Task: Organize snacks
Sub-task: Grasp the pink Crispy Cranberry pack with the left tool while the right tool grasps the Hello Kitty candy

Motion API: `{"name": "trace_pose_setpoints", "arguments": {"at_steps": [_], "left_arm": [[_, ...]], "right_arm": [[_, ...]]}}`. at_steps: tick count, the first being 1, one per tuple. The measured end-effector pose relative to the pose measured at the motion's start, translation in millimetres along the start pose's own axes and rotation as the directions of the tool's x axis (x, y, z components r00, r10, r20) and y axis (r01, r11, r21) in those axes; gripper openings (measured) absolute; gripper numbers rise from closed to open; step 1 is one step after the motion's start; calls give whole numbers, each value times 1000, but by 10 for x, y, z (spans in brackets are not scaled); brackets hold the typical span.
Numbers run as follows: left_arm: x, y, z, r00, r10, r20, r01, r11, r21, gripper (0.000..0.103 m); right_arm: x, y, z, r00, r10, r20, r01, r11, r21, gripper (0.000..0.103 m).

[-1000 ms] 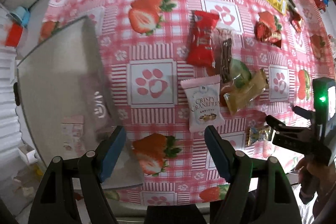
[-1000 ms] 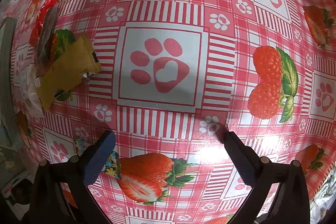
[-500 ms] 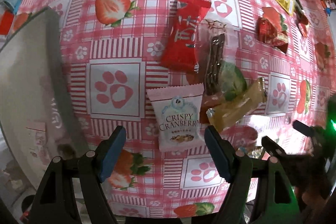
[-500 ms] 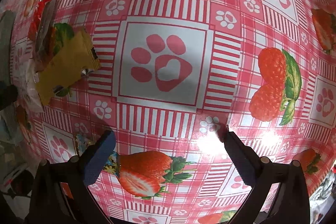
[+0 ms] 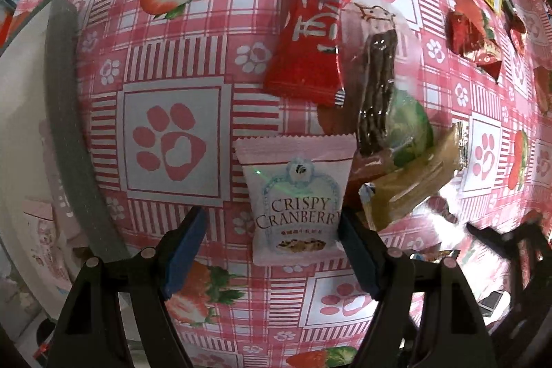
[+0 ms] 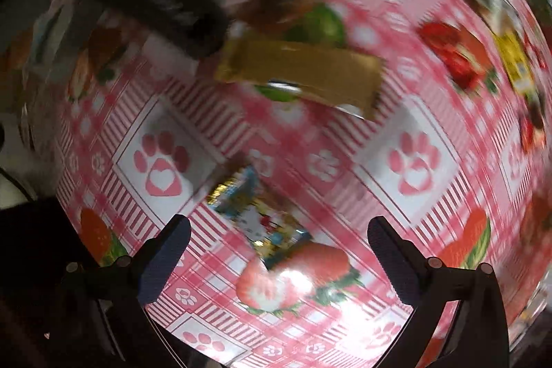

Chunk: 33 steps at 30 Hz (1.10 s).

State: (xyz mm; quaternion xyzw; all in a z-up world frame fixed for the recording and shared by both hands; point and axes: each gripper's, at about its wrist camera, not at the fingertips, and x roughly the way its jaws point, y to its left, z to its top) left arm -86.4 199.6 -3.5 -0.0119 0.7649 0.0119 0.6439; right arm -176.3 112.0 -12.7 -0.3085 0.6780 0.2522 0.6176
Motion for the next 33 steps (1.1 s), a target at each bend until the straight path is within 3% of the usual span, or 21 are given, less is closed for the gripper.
{"name": "trace_pose_setpoints", "arguments": {"at_steps": [1,4,6,8,14,22,30,33], "left_arm": [[3,3,-1,1000,1,0,-1,1000,0,80],[16,-38,11,1000,-2,4,2,1000,6,79],[-18,-81,8,1000,8,13,-8,1000,10,71],[-100,33,-75,1000,5,21,-5,1000,11,54],[-259,172,-152,998,-25,57,25,1000,12,50],[-773,279,-429,986,-26,165,21,999,32,50],[-1170,698,-588,967,16,255,-15,1000,-10,50],[-1160,870,-465,962,32,271,-21,999,-45,50]], "right_arm": [[31,27,26,1000,1,-20,-1,1000,-13,80],[47,58,82,999,-14,-45,13,1000,-26,74],[10,62,99,999,-14,-48,13,1000,-17,62],[-43,88,108,999,3,-53,-3,1000,-1,30],[-171,-207,100,995,88,-47,-79,984,160,29],[-466,-722,32,987,160,20,-157,916,368,29],[-891,-900,384,983,168,79,-185,910,371,29],[-1044,-839,635,981,168,98,-191,921,338,29]]}}
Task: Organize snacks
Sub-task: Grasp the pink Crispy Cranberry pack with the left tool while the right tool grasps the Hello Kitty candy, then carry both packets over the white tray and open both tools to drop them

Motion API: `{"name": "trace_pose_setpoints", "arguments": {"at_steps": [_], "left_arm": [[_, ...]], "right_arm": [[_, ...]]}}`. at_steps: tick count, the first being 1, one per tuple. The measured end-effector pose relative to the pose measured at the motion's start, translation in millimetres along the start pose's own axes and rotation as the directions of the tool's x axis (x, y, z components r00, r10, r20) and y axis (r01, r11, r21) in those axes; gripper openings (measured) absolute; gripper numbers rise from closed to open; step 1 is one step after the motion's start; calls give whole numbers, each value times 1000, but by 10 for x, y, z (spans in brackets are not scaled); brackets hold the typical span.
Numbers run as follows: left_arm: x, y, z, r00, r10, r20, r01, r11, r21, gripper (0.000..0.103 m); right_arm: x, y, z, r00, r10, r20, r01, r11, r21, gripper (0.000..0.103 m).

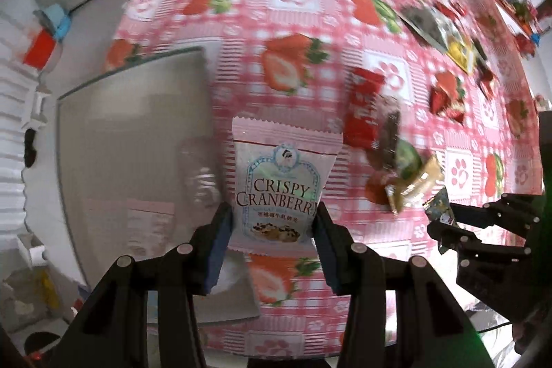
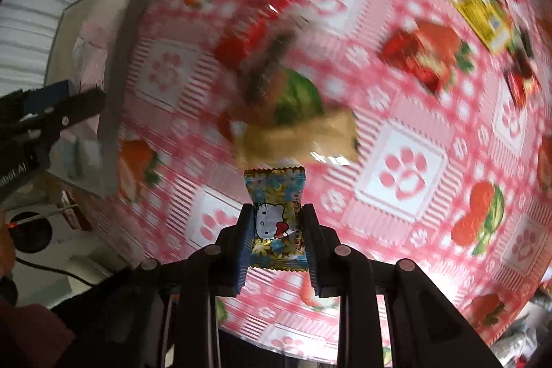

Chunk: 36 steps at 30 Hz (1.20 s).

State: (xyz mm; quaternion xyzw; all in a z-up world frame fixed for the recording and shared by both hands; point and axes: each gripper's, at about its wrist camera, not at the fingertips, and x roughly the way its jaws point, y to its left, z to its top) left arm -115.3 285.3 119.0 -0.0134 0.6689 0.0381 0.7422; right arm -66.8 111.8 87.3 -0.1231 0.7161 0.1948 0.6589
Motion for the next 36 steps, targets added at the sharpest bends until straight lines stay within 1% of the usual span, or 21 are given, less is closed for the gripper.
{"name": "trace_pose_setpoints", "arguments": {"at_steps": [2,4,6,11,17,19,27,32,36], "left_arm": [[-85,197,-15,1000,17,16,-17,999,-33,50],[-117,348,-16,999,27,27,-26,998,-56,50],[-157,536,-32,998,47,36,-43,995,-89,50],[-172,892,-70,996,80,40,-73,986,-153,50],[-181,1223,-154,994,100,35,-91,976,-200,50],[-173,1303,-179,994,103,31,-94,973,-212,50],[-144,1494,-248,993,114,19,-107,968,-229,50],[-124,1537,-258,993,116,14,-110,968,-227,50],[-101,1549,-267,993,115,8,-110,969,-222,50]], "right_arm": [[-75,155,130,1000,6,11,-6,999,-32,29],[-127,359,157,1000,10,19,-8,998,-66,29],[-185,547,279,1000,13,27,-10,994,-106,29],[-260,945,542,999,27,42,-19,984,-179,29],[-197,1506,665,998,44,51,-31,970,-240,29],[-60,1807,624,998,46,53,-30,966,-259,29],[145,2217,800,997,59,51,-42,956,-289,29],[165,2328,825,997,59,46,-43,956,-291,29],[189,2328,847,997,60,40,-46,957,-286,29]]}}
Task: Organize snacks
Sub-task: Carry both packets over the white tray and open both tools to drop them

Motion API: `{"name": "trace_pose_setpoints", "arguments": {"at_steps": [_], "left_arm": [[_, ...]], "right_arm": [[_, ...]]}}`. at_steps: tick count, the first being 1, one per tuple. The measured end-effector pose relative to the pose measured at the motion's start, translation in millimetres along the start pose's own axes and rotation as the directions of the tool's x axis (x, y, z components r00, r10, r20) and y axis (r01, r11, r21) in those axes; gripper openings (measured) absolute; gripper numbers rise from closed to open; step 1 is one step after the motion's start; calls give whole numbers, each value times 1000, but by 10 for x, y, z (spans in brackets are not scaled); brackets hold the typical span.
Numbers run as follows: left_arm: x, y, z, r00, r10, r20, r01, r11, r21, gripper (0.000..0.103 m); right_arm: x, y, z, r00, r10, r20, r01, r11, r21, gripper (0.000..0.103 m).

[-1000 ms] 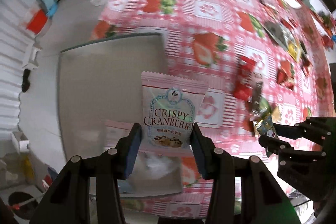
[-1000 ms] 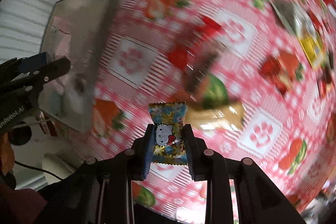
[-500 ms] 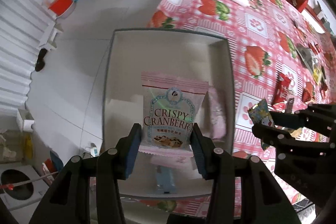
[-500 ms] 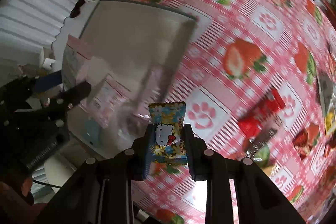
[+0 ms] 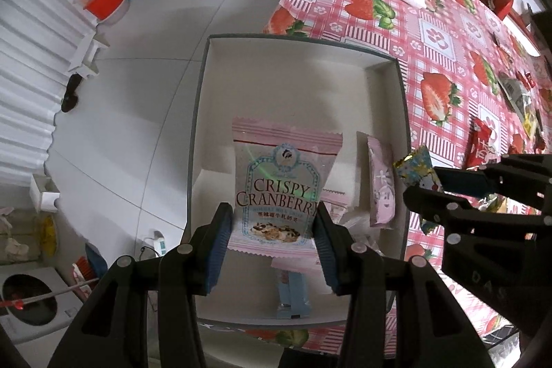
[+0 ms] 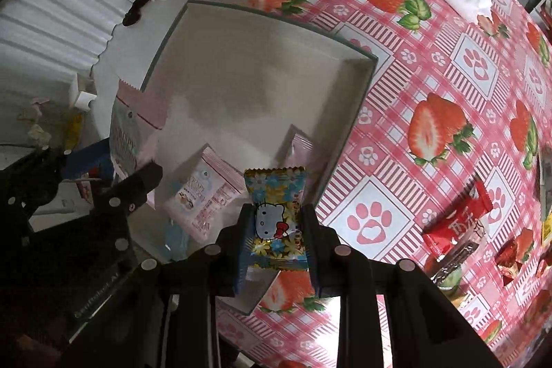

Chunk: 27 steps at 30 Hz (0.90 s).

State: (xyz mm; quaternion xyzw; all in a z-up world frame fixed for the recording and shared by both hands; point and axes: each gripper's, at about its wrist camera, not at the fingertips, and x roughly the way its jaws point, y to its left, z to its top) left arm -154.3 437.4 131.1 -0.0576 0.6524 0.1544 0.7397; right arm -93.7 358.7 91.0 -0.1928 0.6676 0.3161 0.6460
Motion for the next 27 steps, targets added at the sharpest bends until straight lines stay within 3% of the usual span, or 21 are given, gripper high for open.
{"name": "trace_pose_setpoints", "arguments": {"at_steps": [27], "left_arm": [[201,6,-109,998,-7,-69,8,1000,17,54]], "right_arm": [[289,69,69,997,39,-60,-38,999,19,30]]}}
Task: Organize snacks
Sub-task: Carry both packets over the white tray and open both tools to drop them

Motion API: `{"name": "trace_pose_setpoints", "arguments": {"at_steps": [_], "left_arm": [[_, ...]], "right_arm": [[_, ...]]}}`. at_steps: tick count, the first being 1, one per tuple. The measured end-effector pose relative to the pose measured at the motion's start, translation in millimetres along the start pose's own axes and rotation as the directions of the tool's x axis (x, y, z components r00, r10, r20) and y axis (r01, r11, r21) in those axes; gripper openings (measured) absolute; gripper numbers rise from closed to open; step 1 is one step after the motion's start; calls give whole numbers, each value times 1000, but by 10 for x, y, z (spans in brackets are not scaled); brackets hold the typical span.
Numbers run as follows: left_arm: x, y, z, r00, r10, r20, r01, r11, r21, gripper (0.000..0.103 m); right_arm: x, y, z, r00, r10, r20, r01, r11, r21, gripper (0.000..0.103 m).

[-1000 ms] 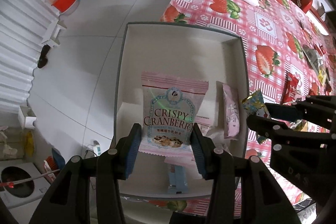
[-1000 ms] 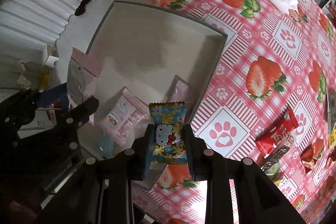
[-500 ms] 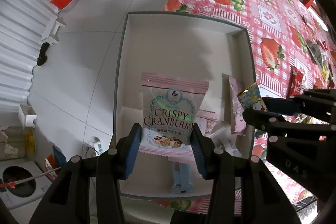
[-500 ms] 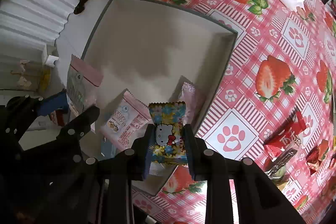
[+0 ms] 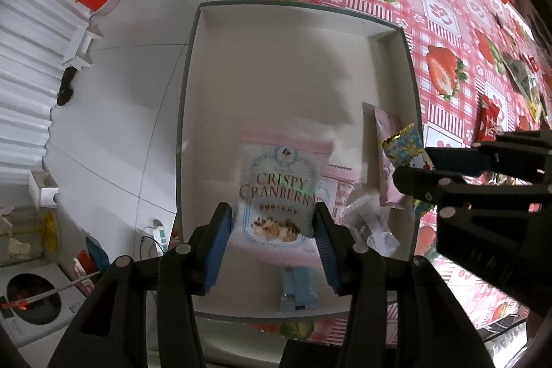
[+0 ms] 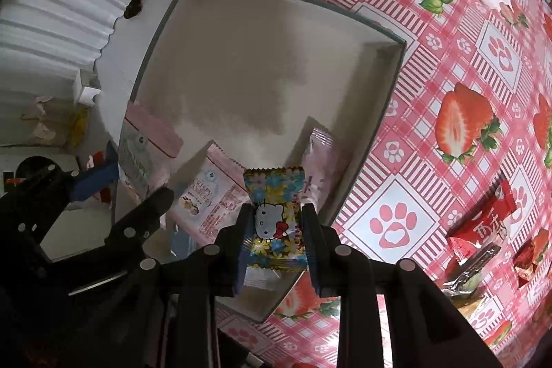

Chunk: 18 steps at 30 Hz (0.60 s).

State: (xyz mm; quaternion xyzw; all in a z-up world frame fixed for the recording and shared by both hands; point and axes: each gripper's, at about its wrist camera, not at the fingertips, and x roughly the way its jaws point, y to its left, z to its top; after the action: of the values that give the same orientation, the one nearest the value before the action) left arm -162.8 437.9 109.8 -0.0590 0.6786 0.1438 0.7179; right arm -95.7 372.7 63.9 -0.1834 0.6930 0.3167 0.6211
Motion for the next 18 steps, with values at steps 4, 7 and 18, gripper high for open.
{"name": "trace_pose_setpoints", "arguments": {"at_steps": [4,7,18], "left_arm": [[2,-19,7,1000,-1,-3,1,1000,6,72],[-22,-34,16,1000,10,5,-10,1000,2,79],[-90,-187,48,1000,19,6,-19,999,41,79]], "right_arm": [[-38,-60,-13,1000,-1,2,1,1000,9,49],[-120,-63,-28,999,-8,32,7,1000,9,72],[-426,-169,-108,985,-124,121,125,992,-2,103]]}}
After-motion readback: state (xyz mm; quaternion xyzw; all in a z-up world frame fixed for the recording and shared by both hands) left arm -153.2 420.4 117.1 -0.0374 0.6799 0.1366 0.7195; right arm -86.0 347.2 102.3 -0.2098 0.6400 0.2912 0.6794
